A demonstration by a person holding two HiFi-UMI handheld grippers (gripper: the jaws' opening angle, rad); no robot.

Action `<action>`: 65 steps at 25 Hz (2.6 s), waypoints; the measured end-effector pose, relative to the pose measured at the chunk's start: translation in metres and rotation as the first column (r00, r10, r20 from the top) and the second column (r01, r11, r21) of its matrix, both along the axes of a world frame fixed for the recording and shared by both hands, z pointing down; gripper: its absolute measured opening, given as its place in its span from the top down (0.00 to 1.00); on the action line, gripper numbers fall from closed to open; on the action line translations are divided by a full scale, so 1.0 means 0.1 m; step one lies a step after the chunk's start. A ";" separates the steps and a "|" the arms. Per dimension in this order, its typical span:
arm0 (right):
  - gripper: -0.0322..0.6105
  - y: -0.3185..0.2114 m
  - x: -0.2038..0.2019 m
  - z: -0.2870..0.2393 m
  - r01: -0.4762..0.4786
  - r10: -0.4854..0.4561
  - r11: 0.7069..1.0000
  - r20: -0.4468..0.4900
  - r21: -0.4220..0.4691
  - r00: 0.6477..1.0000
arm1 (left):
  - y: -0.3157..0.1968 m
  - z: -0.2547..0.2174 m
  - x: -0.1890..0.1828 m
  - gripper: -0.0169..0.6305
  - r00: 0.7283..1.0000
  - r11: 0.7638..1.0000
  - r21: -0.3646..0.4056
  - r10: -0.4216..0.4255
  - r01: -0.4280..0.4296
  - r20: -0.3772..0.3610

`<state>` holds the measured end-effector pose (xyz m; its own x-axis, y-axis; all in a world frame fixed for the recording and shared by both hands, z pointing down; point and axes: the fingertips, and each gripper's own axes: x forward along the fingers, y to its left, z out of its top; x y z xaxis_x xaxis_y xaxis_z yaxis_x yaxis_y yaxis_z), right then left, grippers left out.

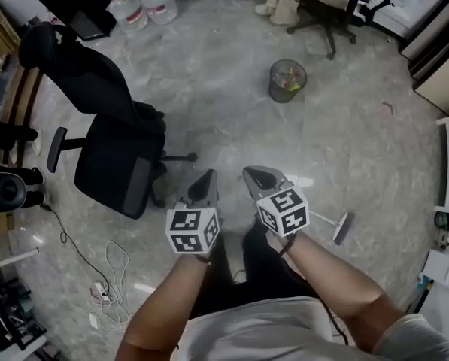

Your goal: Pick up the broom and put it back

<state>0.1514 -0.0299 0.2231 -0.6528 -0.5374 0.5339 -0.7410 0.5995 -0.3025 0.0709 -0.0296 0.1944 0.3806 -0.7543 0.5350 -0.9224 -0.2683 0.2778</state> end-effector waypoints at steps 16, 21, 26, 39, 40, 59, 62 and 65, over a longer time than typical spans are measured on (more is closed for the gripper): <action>0.82 -0.02 -0.16 4.96 0.165 -0.259 0.926 -0.254 -0.339 0.932 | 0.05 4.38 -0.25 0.97 0.996 0.951 -0.302 0.054 -0.071 -0.065; 0.77 0.24 -0.15 6.29 0.260 -0.415 0.867 -0.326 -0.426 0.850 | 0.19 5.30 -0.34 0.97 0.996 0.940 -0.335 0.046 -0.071 -0.081; 0.76 0.46 0.01 7.48 0.291 -0.498 0.827 -0.385 -0.481 0.777 | 0.34 6.06 -0.43 0.97 0.992 0.935 -0.342 0.059 -0.095 -0.113; 0.74 0.45 0.20 9.02 0.341 -0.565 0.821 -0.566 -0.458 0.600 | 0.39 7.25 -0.59 0.97 0.983 0.919 -0.358 0.123 -0.166 -0.138; 0.81 0.45 0.19 9.02 0.355 -0.565 0.823 -0.576 -0.443 0.590 | 0.37 7.26 -0.59 0.97 0.982 0.921 -0.353 0.124 -0.167 -0.139; 0.82 0.12 -0.16 6.07 0.378 -0.473 0.881 -0.516 -0.286 0.714 | -0.13 5.04 -0.46 0.97 0.982 0.960 -0.224 0.145 -0.170 -0.124; 0.82 0.04 -0.30 5.18 0.388 -0.449 0.893 -0.497 -0.226 0.743 | -0.25 4.31 -0.50 0.97 0.984 0.971 -0.183 0.132 -0.152 -0.117; 0.82 -0.07 -0.47 4.29 0.403 -0.423 0.903 -0.473 -0.148 0.773 | -0.33 3.60 -0.57 0.97 0.986 0.980 -0.140 0.127 -0.142 -0.106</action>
